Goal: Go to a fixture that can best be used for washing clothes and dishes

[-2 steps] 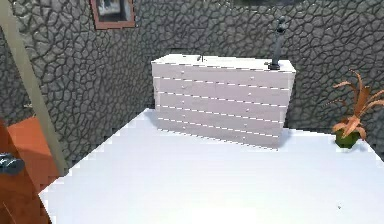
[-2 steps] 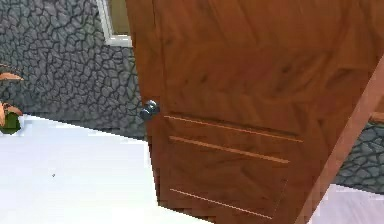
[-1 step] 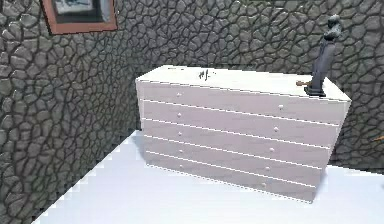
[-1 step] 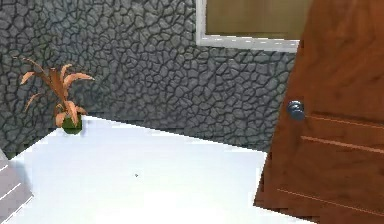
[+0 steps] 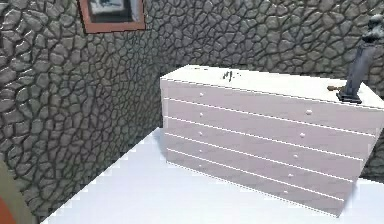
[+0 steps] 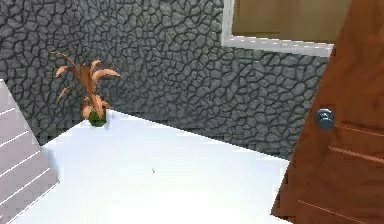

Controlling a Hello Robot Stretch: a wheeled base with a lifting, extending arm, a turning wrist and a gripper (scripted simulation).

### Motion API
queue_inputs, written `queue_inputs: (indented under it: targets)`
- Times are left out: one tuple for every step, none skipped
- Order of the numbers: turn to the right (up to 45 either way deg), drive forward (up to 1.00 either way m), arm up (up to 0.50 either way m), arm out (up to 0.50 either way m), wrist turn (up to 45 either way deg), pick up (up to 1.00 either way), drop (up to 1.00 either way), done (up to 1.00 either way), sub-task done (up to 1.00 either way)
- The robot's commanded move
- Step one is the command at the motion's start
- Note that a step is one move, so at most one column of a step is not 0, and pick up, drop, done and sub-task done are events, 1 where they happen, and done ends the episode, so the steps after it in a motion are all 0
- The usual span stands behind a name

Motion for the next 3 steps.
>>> queue_inputs:
  targets:
    - [0.0,0.15,0.00,0.00,0.0,0.00,0.00,0.00,0.00]
    - [-45.0,0.00,0.00,0.00,0.0,0.00,0.00,0.00,0.00]
    - [-15.0,0.00,0.00,0.00,0.0,0.00,0.00,0.00,0.00]
